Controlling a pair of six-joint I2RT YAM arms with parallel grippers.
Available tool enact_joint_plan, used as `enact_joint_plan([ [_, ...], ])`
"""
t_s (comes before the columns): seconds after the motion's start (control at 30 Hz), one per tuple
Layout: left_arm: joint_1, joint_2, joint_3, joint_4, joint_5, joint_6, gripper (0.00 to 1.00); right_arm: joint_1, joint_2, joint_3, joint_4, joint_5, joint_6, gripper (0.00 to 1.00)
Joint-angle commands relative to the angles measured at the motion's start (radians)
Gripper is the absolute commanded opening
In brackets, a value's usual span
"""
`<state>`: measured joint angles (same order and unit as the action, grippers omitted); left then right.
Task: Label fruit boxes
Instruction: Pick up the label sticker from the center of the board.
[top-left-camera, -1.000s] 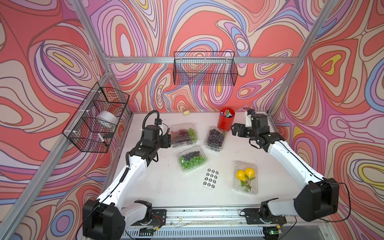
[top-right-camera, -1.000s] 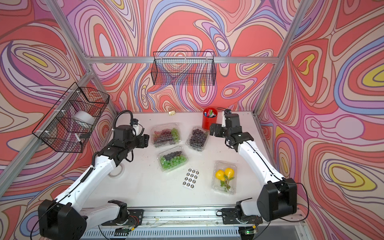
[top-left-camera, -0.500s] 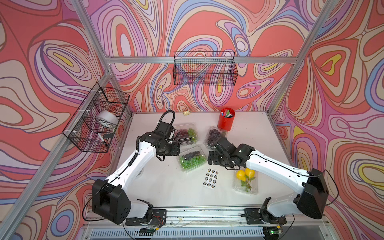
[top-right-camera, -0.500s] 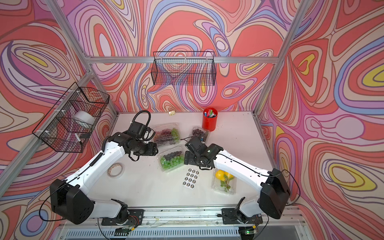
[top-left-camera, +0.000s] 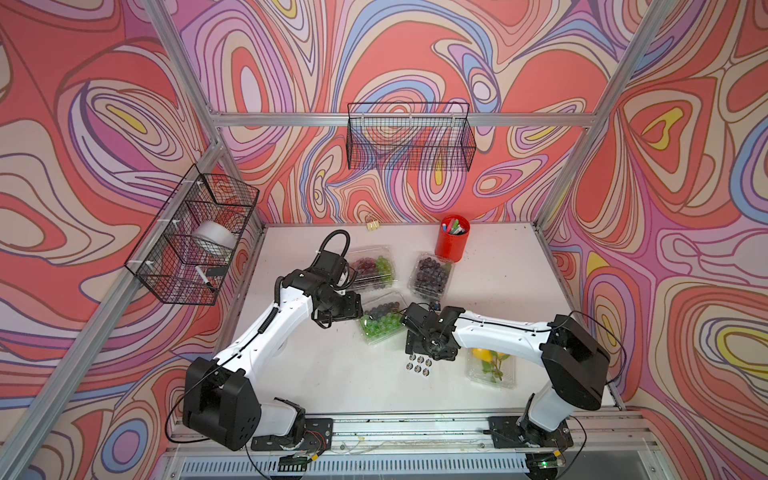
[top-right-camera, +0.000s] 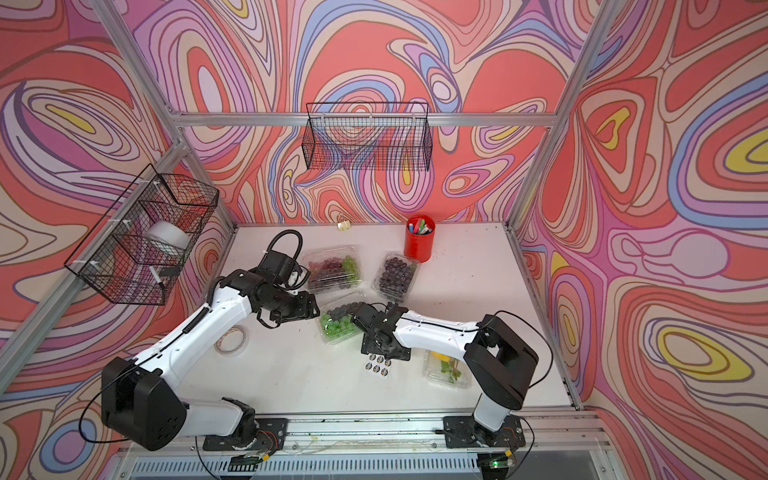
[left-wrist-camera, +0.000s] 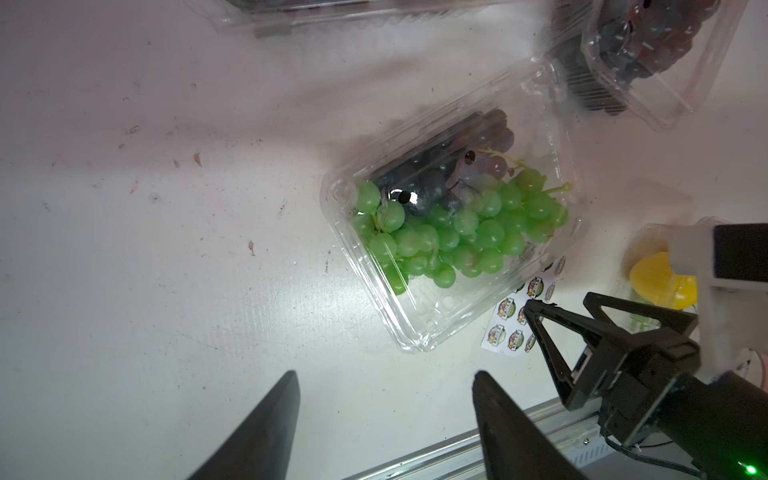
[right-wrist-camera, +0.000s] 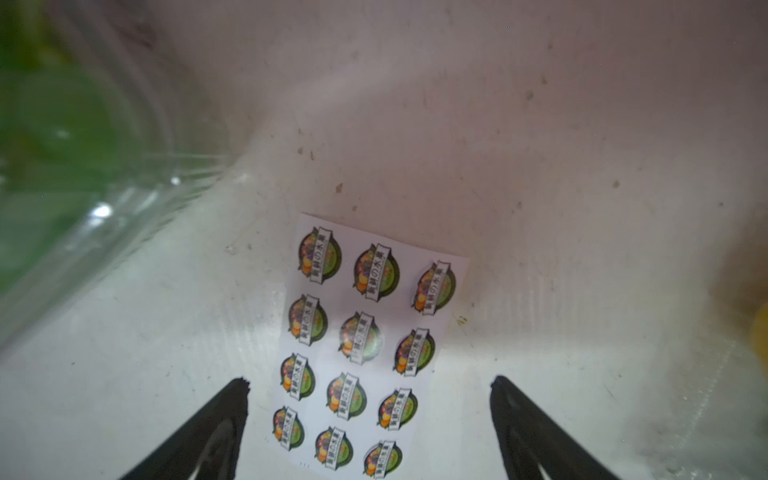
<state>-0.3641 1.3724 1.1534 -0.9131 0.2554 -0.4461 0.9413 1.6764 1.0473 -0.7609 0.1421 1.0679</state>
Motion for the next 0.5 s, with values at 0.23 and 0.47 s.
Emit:
enact_joint_plan([
  [0.23,0.002,-0.045,-0.035,-0.012,0.003,-0.036,0.68,0.041,0.073,0.002,0.054,0.016,-0.035,0.91],
  [0.47,0.002,-0.056,-0.045,-0.014,0.001,-0.037,0.68,0.05,0.127,-0.002,0.04,0.006,-0.029,0.86],
])
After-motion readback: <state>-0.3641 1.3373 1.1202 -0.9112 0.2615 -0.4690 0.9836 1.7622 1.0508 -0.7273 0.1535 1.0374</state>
